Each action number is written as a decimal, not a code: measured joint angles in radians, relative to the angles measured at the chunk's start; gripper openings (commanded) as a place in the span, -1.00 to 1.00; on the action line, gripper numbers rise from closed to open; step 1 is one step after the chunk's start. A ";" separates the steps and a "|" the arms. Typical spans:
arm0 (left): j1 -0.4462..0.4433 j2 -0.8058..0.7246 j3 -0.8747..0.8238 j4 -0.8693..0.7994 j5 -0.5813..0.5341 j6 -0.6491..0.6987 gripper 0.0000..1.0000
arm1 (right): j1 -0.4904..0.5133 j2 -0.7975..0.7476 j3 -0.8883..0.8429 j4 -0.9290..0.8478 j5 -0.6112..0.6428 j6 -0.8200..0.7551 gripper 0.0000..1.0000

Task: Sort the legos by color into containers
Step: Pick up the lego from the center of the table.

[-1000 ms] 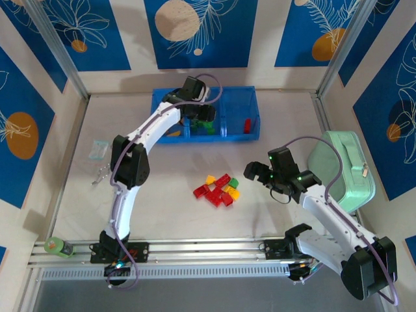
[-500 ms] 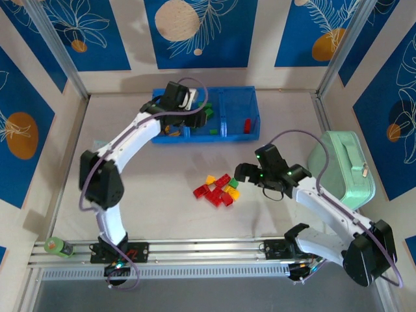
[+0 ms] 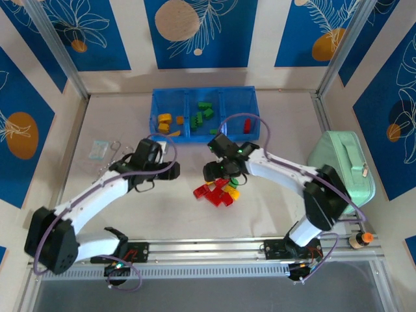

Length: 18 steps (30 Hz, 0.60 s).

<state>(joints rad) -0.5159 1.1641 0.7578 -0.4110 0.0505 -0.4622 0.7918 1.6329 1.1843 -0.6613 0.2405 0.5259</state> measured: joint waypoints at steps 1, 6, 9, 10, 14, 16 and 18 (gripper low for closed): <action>-0.002 -0.027 -0.023 0.000 -0.003 -0.008 0.37 | 0.005 0.036 0.027 -0.012 0.002 -0.005 0.25; -0.004 -0.148 -0.105 -0.017 -0.019 -0.047 0.37 | 0.030 0.179 0.131 -0.076 0.026 -0.024 0.14; -0.004 -0.191 -0.126 -0.031 -0.033 -0.057 0.36 | 0.034 0.221 0.164 -0.112 0.034 -0.029 0.10; -0.004 -0.200 -0.129 -0.035 -0.034 -0.058 0.36 | 0.036 0.233 0.173 -0.121 0.035 -0.030 0.10; -0.005 -0.212 -0.132 -0.047 -0.041 -0.062 0.36 | 0.040 0.264 0.192 -0.140 0.037 -0.030 0.10; -0.005 -0.214 -0.132 -0.047 -0.044 -0.064 0.36 | 0.042 0.281 0.200 -0.145 0.037 -0.030 0.12; -0.004 -0.214 -0.133 -0.047 -0.045 -0.065 0.36 | 0.045 0.307 0.217 -0.147 0.037 -0.030 0.14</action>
<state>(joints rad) -0.5201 0.9504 0.6250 -0.4576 0.0059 -0.5270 0.8364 1.9400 1.4010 -0.8085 0.2771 0.4957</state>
